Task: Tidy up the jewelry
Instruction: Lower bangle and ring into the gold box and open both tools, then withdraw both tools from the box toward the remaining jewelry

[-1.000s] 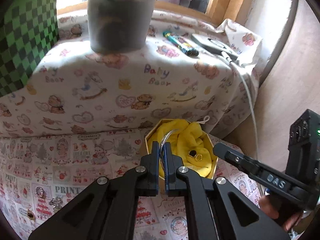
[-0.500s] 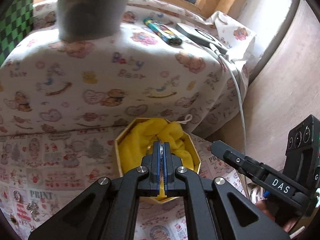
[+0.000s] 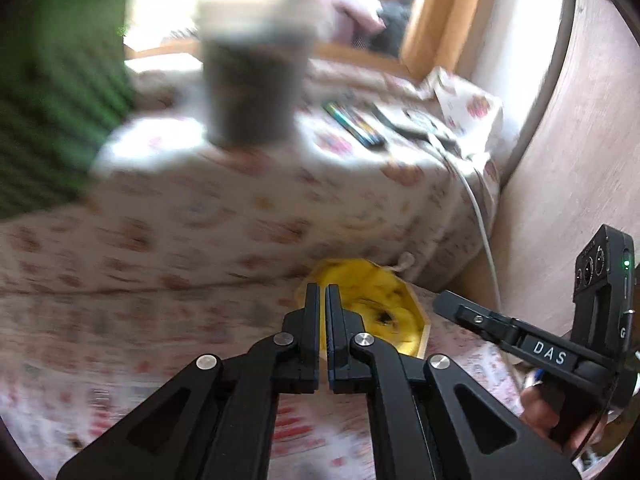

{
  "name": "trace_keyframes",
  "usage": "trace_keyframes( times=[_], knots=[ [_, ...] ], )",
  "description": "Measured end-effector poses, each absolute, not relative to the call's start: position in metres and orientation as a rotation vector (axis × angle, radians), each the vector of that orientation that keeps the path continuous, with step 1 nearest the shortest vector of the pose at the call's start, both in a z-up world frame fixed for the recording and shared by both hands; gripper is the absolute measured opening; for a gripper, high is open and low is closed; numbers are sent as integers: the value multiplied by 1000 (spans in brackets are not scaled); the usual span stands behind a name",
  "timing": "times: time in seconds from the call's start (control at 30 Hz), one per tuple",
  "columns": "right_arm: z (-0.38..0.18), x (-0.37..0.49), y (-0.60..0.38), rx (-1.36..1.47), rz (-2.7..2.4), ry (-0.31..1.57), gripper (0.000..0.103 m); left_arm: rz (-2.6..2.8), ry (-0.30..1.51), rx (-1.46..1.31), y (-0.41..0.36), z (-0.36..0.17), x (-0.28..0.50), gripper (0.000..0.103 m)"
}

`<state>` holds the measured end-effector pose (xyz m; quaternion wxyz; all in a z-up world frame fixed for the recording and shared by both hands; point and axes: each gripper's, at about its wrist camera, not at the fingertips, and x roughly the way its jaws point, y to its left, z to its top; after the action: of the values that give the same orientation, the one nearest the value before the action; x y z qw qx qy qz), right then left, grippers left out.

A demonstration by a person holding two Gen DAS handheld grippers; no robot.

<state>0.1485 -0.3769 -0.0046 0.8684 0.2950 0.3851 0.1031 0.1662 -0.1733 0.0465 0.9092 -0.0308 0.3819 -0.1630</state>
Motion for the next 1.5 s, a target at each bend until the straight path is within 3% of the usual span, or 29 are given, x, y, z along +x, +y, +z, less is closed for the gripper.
trace_keyframes(
  times=[0.33,0.93,0.97,1.07,1.23,1.5],
  knots=[
    [32,115,-316,393,235,696,22,-169,582,31,-68,110,71,2],
    [-6,116,-240,150,252,820,31,-126,811,-40,6,19,72,4],
    [-9,117,-238,146,254,835,32,-122,820,-38,9,16,72,7],
    [-17,117,-231,121,245,860,33,-20,840,-31,21,7,77,28],
    [-29,117,-214,72,255,905,35,-93,987,-87,27,-15,90,28],
    [-36,117,-208,39,253,925,35,-28,1014,-51,22,-22,90,28]
  ],
)
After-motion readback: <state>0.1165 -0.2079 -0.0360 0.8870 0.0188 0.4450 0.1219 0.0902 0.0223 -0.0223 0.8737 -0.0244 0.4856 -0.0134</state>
